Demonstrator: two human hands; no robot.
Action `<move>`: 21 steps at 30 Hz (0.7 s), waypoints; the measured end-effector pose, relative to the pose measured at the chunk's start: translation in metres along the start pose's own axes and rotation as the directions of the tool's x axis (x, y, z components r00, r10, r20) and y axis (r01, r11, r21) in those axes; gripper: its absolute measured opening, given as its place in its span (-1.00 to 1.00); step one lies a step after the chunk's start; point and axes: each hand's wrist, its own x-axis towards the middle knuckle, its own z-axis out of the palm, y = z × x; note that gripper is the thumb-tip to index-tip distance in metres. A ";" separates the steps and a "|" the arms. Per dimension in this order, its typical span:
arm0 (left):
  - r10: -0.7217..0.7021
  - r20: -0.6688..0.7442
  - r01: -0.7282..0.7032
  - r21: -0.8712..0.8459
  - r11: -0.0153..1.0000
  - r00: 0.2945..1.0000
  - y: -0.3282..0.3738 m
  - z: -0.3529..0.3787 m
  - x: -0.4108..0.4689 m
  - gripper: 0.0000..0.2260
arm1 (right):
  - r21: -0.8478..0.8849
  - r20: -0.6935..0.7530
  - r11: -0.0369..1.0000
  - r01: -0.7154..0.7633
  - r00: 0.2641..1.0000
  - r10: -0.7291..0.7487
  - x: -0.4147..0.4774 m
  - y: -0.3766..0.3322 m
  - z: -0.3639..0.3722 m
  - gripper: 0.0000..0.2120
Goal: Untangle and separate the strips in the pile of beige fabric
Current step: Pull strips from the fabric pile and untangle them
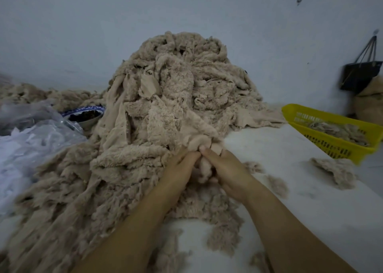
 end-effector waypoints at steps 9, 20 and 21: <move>0.045 -0.046 -0.019 0.452 0.892 0.998 -0.003 -0.008 -0.001 -0.74 | 0.575 -0.389 0.751 0.325 0.916 -0.097 0.006 -0.027 -0.032 -0.68; -0.007 -0.341 0.324 0.886 0.331 0.940 0.004 -0.073 0.012 -0.71 | -0.280 -0.358 0.960 0.014 0.926 -0.118 0.015 0.015 -0.019 -0.77; -0.018 -0.338 0.319 0.867 0.384 0.941 0.007 -0.074 0.015 -0.71 | -0.298 -0.357 0.954 0.016 0.926 -0.127 0.015 0.016 -0.019 -0.76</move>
